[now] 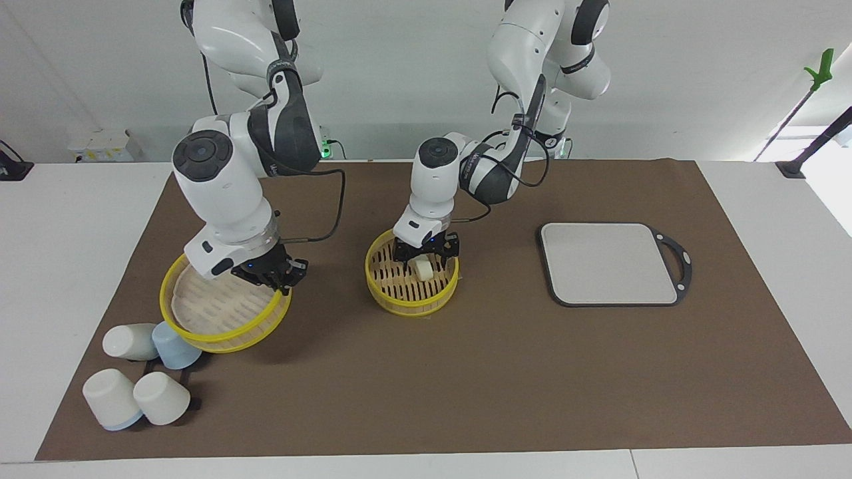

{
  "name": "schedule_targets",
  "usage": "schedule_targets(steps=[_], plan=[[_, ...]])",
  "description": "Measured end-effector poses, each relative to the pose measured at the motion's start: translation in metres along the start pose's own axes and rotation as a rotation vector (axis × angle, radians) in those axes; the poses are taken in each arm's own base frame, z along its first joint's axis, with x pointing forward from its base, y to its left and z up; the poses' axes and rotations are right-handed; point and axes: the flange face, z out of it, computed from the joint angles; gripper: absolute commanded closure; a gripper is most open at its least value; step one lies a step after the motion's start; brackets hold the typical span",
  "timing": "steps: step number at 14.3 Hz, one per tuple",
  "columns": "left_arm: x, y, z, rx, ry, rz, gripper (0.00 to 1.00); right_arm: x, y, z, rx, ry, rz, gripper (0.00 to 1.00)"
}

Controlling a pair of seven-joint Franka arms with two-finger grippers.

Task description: Place bun in steamer

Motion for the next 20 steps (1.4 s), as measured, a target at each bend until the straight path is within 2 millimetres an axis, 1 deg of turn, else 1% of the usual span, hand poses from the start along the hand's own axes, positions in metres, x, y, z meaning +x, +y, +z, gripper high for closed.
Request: schedule_targets(steps=[1,3,4,5,6,7,9,11,12,14,15,17,20], plan=[[0.009,-0.011,-0.016,0.008,-0.006,-0.021,0.0,0.0,-0.001,0.0,0.001,0.001,-0.001,1.0],[0.028,-0.043,-0.06,0.021,-0.019,-0.058,0.0,-0.002,-0.008,-0.001,0.003,0.003,-0.009,1.0],[0.035,-0.059,-0.083,0.026,-0.025,-0.072,0.0,-0.004,-0.017,-0.002,0.005,0.004,-0.008,1.0],[0.039,-0.073,-0.103,0.028,-0.028,-0.088,0.0,-0.008,-0.031,-0.003,0.007,0.006,0.001,1.0],[0.042,-0.087,-0.12,0.033,-0.034,-0.105,0.0,-0.014,-0.051,-0.005,0.011,0.011,0.016,1.0],[0.045,-0.102,-0.133,0.042,-0.046,-0.115,0.0,-0.023,-0.077,-0.007,0.017,0.018,0.033,1.0],[0.053,-0.134,-0.152,0.062,-0.075,-0.097,0.0,-0.046,-0.136,-0.01,0.03,0.026,0.063,1.0],[0.07,-0.187,-0.176,0.072,-0.097,-0.065,0.0,-0.077,-0.201,-0.008,0.037,0.027,0.093,1.0],[0.077,-0.216,-0.19,0.071,-0.104,-0.046,0.0,-0.091,-0.231,-0.002,0.038,0.025,0.105,1.0],[0.082,-0.266,-0.216,0.07,-0.124,0.007,0.0,-0.113,-0.279,0.015,0.034,0.019,0.107,1.0],[0.082,-0.284,-0.226,0.068,-0.131,0.034,0.0,-0.12,-0.297,0.025,0.03,0.014,0.098,1.0],[0.082,-0.314,-0.241,0.063,-0.139,0.07,0.0,-0.128,-0.32,0.037,0.027,0.012,0.078,1.0],[0.078,-0.343,-0.255,0.057,-0.155,0.119,0.0,-0.137,-0.338,0.047,0.029,0.015,0.055,1.0]])
